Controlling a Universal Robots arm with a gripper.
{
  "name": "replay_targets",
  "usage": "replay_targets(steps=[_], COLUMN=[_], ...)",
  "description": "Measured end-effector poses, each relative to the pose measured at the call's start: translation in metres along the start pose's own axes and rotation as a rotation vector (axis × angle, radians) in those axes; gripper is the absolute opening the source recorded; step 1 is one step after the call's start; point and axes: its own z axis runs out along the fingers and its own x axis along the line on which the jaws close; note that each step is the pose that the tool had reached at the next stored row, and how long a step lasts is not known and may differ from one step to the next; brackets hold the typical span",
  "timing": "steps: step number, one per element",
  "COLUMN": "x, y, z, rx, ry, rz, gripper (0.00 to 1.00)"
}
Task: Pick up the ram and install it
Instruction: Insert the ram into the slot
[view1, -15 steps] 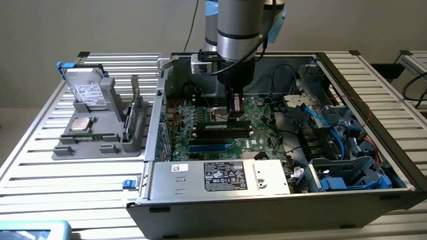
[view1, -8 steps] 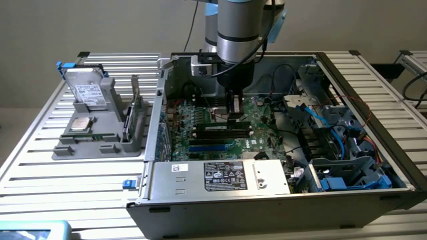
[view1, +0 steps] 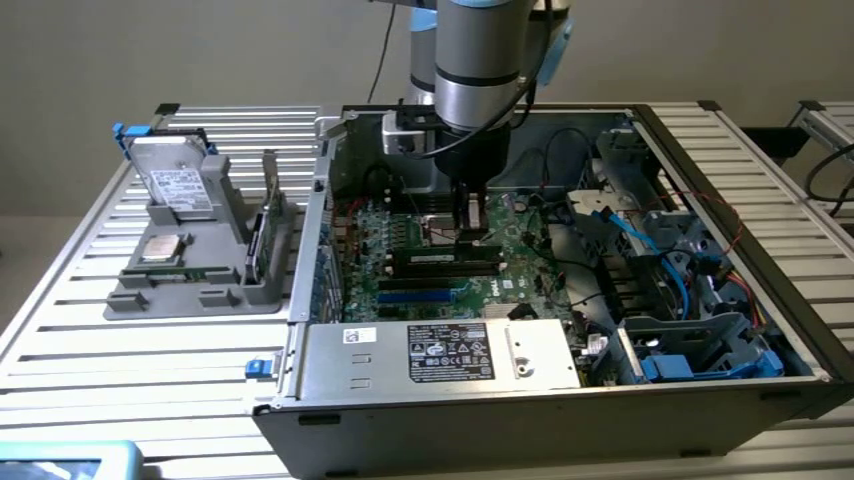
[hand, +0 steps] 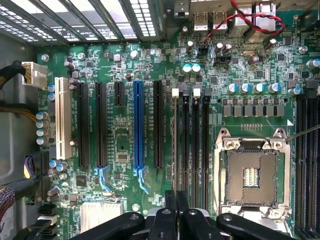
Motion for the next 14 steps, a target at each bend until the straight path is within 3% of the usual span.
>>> replay_targets(steps=[3, 9, 14], x=[0.0, -0.0001, 0.0003], y=[0.0, 0.0, -0.0001], z=[0.0002, 0.0007, 0.0007], rx=[-0.0008, -0.0023, -0.0053], ry=[-0.0016, -0.0139, -0.0144], rz=[0.0, 0.0, 0.0], gripper=[0.12, 0.12, 0.12])
